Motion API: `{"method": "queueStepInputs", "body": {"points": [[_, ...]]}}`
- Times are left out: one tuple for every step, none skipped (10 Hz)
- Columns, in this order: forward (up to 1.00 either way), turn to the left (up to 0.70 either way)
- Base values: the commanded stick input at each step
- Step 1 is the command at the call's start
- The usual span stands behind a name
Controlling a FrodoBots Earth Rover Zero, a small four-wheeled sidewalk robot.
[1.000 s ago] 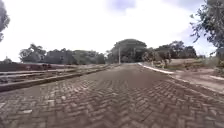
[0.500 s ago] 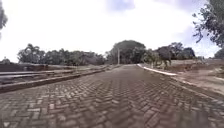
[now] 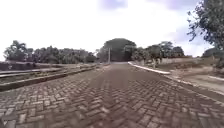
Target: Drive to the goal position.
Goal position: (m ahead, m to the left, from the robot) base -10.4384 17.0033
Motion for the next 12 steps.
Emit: {"method": "queueStepInputs", "body": {"points": [[0.7, -0.21], [0.7, 0.0], [0.7, 0.0], [0.7, 0.0], [0.7, 0.0], [0.7, 0.0], [0.7, 0.0], [0.7, 0.0], [0.7, 0.0], [0.7, 0.0], [0.7, 0.0], [0.7, 0.0]]}}
